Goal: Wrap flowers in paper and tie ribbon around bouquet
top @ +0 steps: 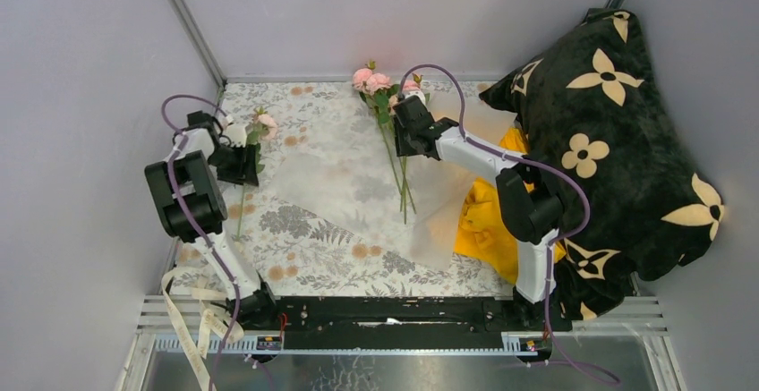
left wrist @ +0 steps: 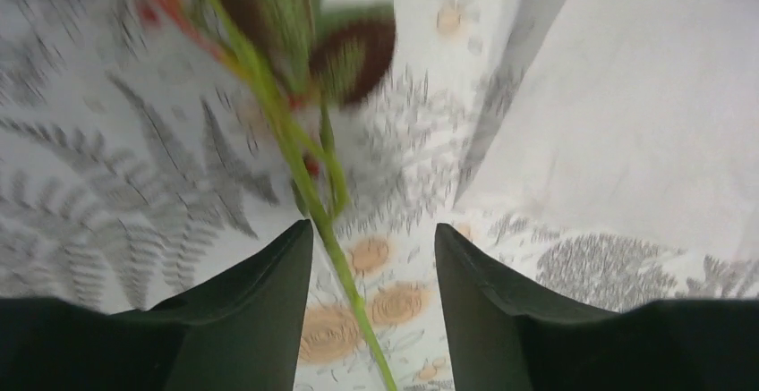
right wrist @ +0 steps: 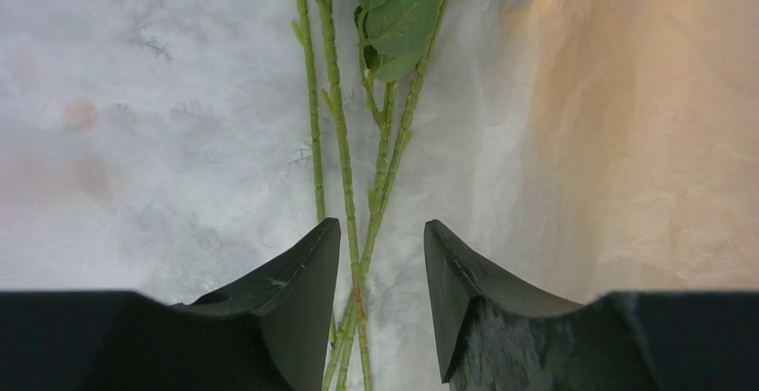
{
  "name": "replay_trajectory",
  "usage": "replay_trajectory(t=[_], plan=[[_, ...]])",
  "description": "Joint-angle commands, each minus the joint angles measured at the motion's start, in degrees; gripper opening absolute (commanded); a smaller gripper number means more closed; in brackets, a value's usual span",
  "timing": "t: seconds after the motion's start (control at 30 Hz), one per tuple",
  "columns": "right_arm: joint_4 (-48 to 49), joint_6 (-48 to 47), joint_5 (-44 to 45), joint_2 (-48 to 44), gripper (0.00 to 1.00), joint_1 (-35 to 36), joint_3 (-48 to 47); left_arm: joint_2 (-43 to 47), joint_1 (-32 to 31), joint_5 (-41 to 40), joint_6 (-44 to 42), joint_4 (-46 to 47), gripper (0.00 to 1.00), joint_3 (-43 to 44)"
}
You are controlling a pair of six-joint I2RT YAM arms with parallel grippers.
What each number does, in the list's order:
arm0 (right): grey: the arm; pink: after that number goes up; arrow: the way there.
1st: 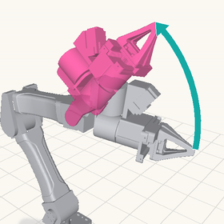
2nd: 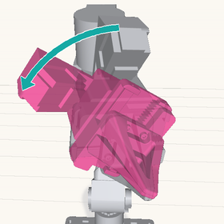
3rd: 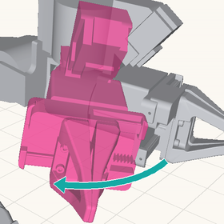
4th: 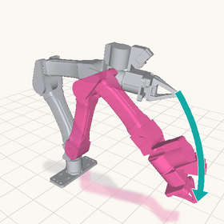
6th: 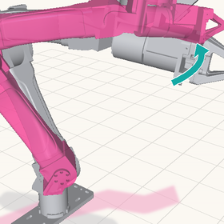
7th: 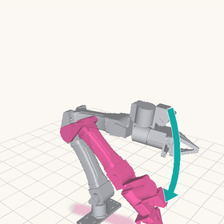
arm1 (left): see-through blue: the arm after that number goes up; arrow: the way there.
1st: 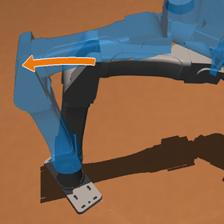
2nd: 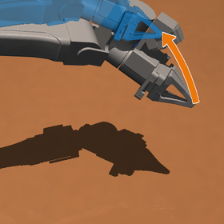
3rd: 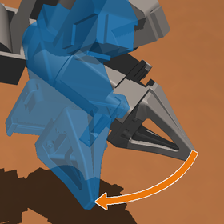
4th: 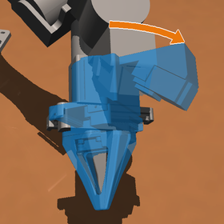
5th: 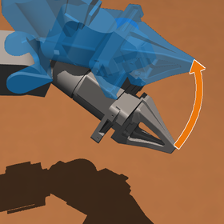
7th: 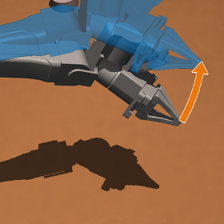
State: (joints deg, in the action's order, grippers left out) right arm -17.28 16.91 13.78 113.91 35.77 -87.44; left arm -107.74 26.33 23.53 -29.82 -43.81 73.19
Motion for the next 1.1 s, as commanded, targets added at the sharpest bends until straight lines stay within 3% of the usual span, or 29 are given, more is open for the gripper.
replay_trajectory(t=[0.0, 0.17, 0.4, 0.43, 0.47, 0.53, 0.57, 0.87, 1.0, 1.07], plan=[[1.37, 0.06, -1.46, -5.10, 0.48, 0.86, 1.05, -4.42, -3.52, -4.89, 5.73, 5.78, 0.60, 8.52], [1.36, -0.21, -1.50, -5.57, 0.48, 0.93, 1.45, -12.30, -7.05, -11.37, 10.60, 7.17, 0.63, 16.03], [1.31, -0.62, -1.62, -6.70, 0.49, 0.93, 1.80, -20.33, -8.27, -12.02, 13.22, 4.99, 0.65, 20.45], [1.09, -0.63, -1.36, -7.07, 0.49, 0.96, 1.75, -21.05, -8.27, -11.20, 13.38, 4.30, 0.59, 20.72], [0.83, -0.72, -1.07, -7.44, 0.49, 0.97, 1.72, -21.44, -8.28, -10.24, 13.31, 3.66, 0.46, 20.76], [0.28, -0.97, -0.55, -8.28, 0.50, 0.94, 1.72, -21.27, -8.24, -7.30, 13.29, 2.79, 0.09, 20.37], [0.03, -1.16, -0.53, -8.83, 0.50, 0.93, 1.79, -20.60, -8.04, -5.57, 13.64, 2.64, 0.00, 20.15], [4.18, -7.93, -18.93, -13.46, 0.52, 3.24, 2.37, -2.19, -3.78, 16.83, 29.23, 8.46, 0.00, 20.81], [6.03, -12.17, -23.84, -10.09, 0.63, 9.54, -3.23, 6.03, -4.42, 29.28, 41.97, 16.24, 0.00, 18.26], [8.76, -9.33, -29.81, -7.36, 0.72, 10.78, -6.45, 9.33, -6.07, 32.85, 49.12, 21.17, 0.00, 15.90]])
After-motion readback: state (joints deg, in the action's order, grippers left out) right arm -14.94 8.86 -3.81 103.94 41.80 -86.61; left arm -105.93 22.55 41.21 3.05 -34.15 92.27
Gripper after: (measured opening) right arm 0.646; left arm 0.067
